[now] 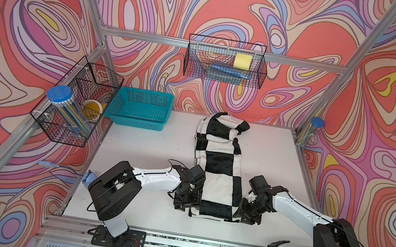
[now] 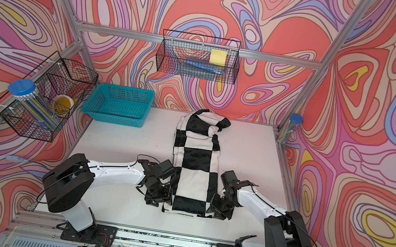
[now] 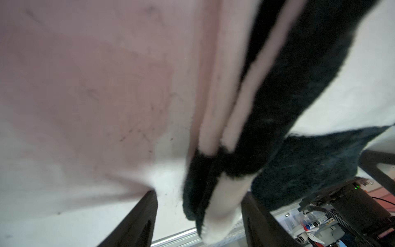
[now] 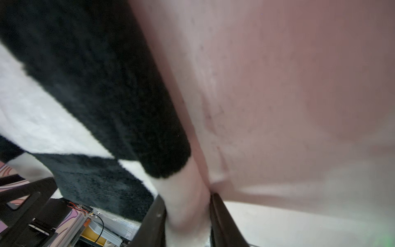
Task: Roll up the pillowcase
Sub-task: Roll the pillowcase at the center of the board.
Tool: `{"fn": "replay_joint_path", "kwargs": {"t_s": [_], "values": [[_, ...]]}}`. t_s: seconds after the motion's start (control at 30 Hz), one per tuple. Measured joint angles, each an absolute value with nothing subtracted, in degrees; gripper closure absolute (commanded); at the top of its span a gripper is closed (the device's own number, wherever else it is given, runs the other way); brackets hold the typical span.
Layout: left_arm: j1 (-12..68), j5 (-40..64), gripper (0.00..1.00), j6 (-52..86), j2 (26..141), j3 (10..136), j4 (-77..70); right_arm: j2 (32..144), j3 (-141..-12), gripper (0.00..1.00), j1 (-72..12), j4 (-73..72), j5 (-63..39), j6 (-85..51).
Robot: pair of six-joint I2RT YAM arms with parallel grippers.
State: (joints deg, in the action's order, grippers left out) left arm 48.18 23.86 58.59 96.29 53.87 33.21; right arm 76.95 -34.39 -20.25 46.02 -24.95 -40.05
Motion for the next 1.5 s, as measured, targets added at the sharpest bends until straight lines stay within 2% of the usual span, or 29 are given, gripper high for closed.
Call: {"fn": "replay_joint_path", "kwargs": {"t_s": [0.1,0.17,0.37,0.53,0.93,1.27,1.5], "values": [[48.93,26.26,0.51,58.78,97.12,53.89,31.79,76.95,-34.39,0.77,-20.34,46.02,-24.91,-40.23],[49.45,27.31,0.63,59.02,97.32,53.56,30.96,76.95,-34.39,0.82,-20.36,46.02,-24.93,-40.23],[49.82,28.14,0.83,59.64,97.34,52.40,30.22,76.82,-34.41,0.95,-20.34,45.93,-24.93,-40.73],[49.84,27.31,1.00,59.92,97.03,52.34,30.22,75.79,-34.41,1.00,-20.40,45.95,-24.91,-41.23],[49.87,26.22,1.00,60.93,90.13,51.55,32.01,72.90,-39.90,1.00,-20.47,49.58,-25.19,-41.01],[43.99,28.23,1.00,61.06,90.41,53.17,32.80,78.08,-46.00,1.00,-20.47,49.50,-25.04,-40.10],[41.54,31.73,1.00,60.90,95.74,58.26,32.80,80.97,-46.63,1.00,-20.47,48.16,-24.25,-40.14]]}}
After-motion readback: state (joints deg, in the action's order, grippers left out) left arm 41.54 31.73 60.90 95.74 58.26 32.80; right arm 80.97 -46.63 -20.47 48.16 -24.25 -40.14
